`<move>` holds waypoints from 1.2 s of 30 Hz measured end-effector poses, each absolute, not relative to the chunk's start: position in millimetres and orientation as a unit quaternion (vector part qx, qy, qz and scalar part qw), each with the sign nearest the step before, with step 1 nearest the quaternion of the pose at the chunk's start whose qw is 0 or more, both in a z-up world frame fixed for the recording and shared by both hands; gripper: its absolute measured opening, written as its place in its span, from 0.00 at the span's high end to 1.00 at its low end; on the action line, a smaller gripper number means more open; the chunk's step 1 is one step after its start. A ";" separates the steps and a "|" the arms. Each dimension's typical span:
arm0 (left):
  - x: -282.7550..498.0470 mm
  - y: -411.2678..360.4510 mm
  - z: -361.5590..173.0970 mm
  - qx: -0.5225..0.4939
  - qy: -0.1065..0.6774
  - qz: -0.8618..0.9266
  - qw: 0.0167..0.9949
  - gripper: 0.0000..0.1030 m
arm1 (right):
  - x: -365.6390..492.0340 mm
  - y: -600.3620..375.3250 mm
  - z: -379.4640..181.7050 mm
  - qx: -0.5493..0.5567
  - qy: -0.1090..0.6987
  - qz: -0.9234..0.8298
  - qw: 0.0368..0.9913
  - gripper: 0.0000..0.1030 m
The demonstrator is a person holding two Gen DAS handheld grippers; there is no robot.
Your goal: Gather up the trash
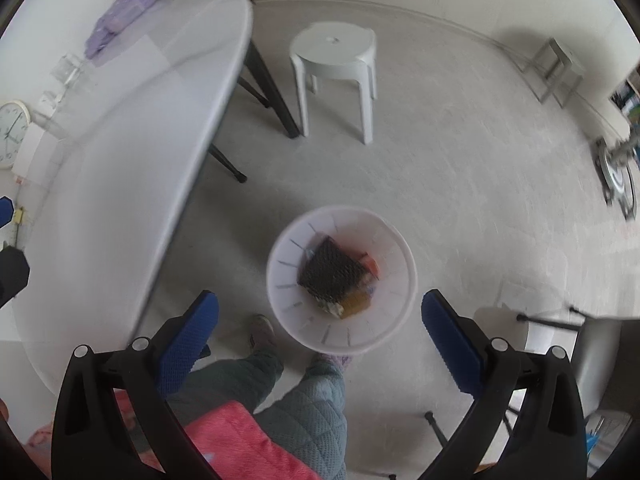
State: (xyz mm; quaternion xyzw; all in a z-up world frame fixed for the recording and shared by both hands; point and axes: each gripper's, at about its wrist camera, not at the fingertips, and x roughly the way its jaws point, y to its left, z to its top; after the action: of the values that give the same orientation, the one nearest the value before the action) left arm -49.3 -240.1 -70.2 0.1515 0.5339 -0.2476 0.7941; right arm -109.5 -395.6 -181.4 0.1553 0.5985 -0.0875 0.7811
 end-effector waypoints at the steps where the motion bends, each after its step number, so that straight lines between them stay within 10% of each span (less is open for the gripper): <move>1: -45.9 -232.5 -65.5 0.142 0.532 -0.240 0.799 0.10 | -99.8 -386.4 -172.6 0.147 0.594 -0.076 0.787 0.02; 22: -25.3 -4.8 95.4 -0.007 0.349 0.030 0.937 0.07 | 5.6 -214.6 51.0 0.021 0.368 0.112 0.923 0.02; 36: -22.0 0.2 93.6 -0.015 0.337 0.037 0.941 0.07 | -11.7 -217.3 70.7 0.025 0.332 0.113 0.936 0.02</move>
State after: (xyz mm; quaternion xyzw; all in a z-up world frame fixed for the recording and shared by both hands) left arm -22.0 0.2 93.6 -0.0148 0.3366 0.0367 0.9408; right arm -11.7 -217.3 70.7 0.0248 0.3324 0.1127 0.9360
